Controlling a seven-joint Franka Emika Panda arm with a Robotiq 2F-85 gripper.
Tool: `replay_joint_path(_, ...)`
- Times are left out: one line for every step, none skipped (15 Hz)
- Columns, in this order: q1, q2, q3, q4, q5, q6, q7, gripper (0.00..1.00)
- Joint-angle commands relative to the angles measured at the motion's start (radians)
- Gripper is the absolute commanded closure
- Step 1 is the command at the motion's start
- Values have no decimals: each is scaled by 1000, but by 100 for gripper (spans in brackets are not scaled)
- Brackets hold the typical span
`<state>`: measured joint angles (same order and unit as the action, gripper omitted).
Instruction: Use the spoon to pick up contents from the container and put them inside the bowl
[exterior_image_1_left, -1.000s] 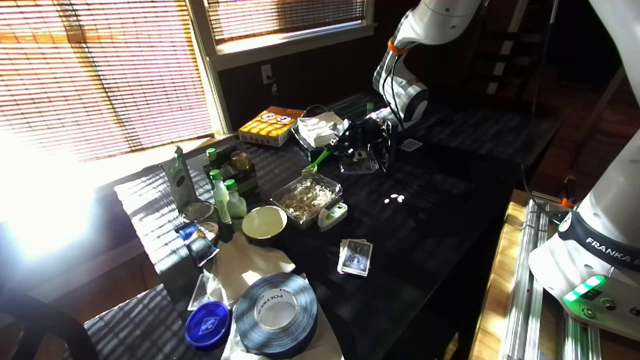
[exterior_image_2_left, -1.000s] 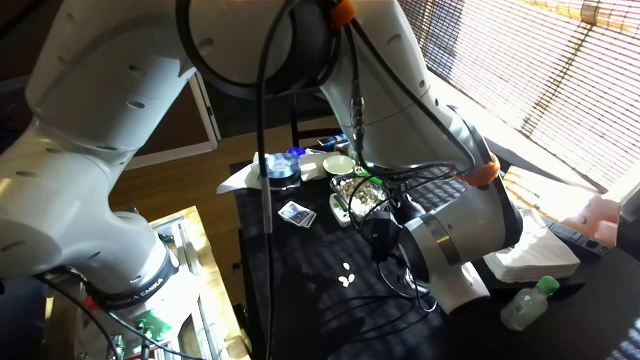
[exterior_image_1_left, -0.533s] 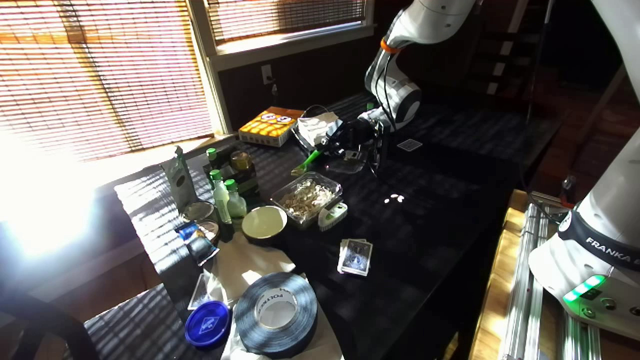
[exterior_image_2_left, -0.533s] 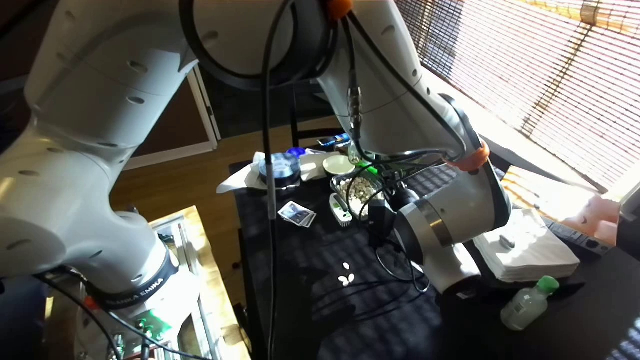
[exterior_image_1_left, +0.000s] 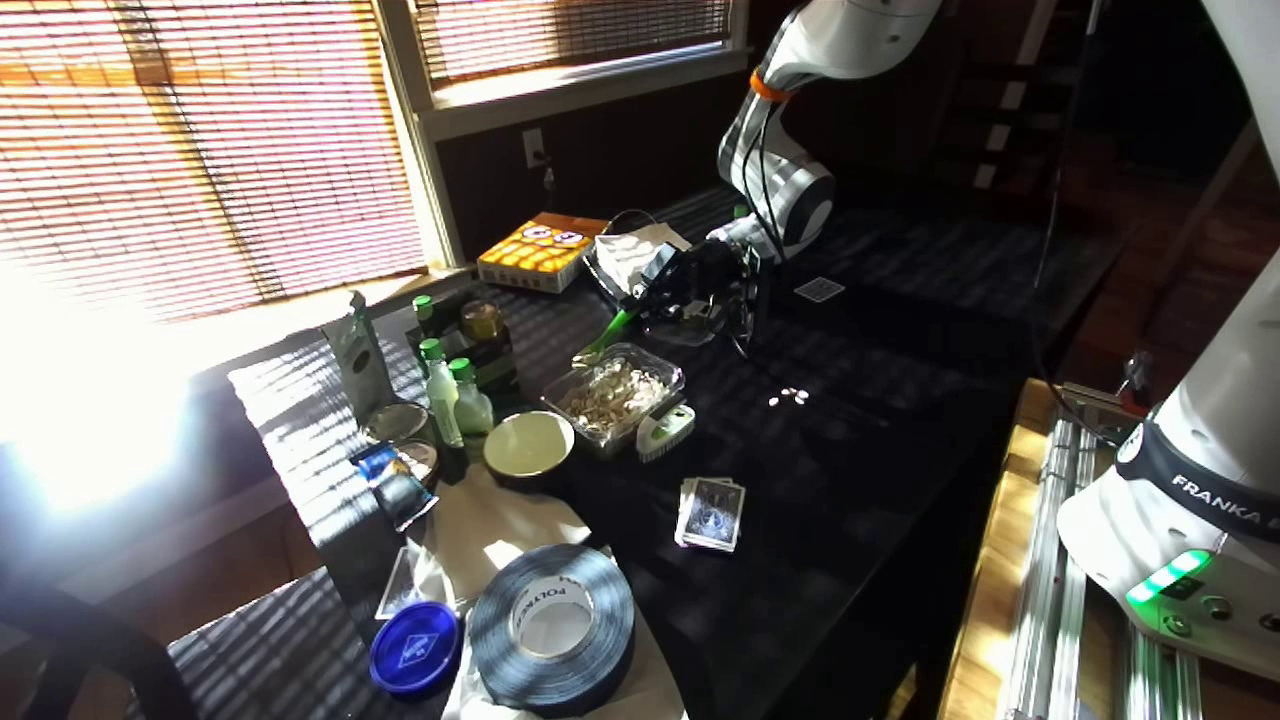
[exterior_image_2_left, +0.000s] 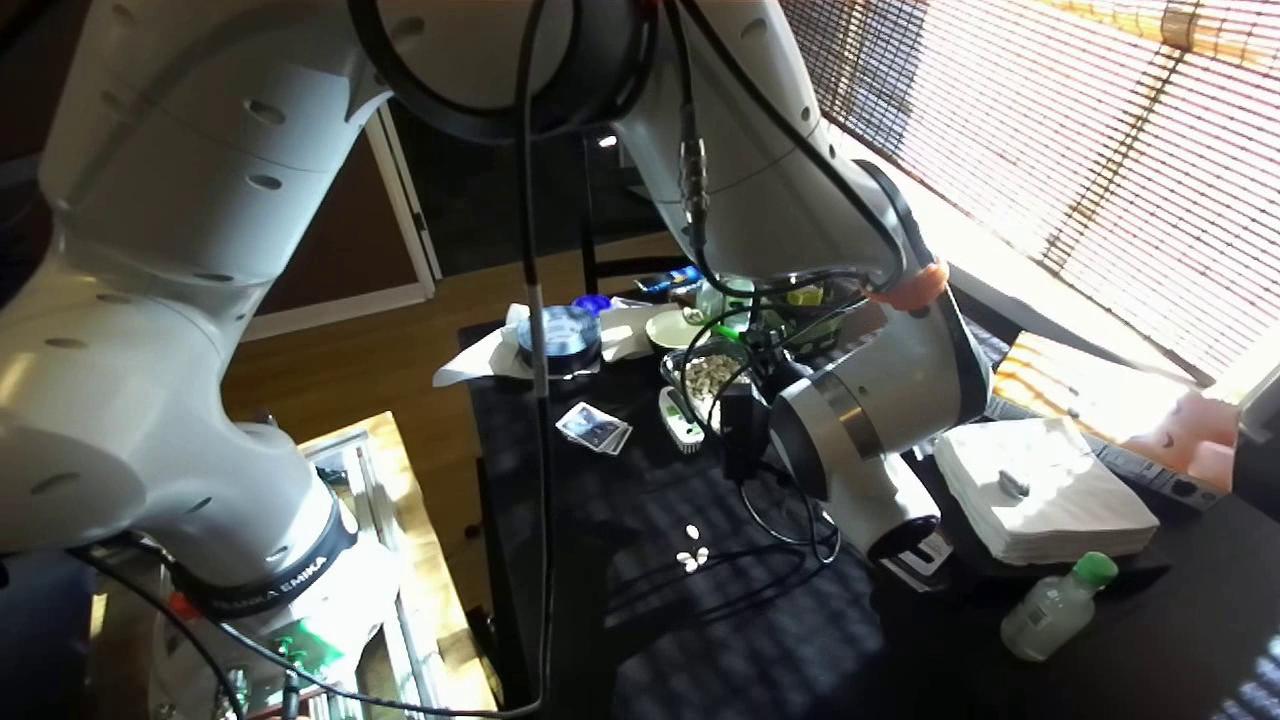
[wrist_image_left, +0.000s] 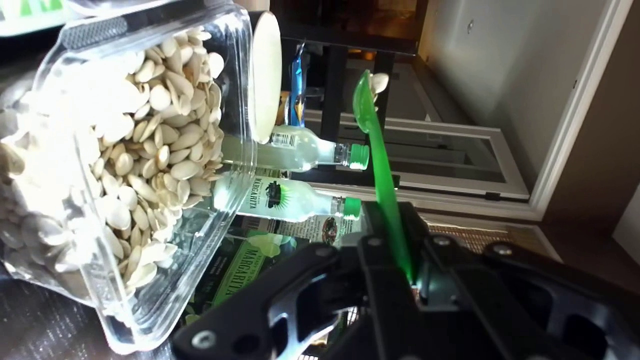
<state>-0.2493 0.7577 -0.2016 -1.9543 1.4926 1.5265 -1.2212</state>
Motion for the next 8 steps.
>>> replay_joint_path(18, -50, 5, -61, 29, 43, -19, 97)
replay_joint_path(22, -56, 7, -66, 31, 47, -23, 97)
replay_joint_path(25, -60, 9, -72, 35, 55, -26, 97)
replay_joint_path(30, -65, 10, -77, 42, 66, -26, 97)
replay_joint_path(34, -71, 12, -82, 51, 77, -26, 97)
replay_joint_path(40, -80, 14, -90, 67, 93, -28, 97)
replay_joint_path(48, -90, 15, -97, 82, 111, -35, 97)
replay_joint_path(56, -99, 16, -103, 95, 131, -42, 97)
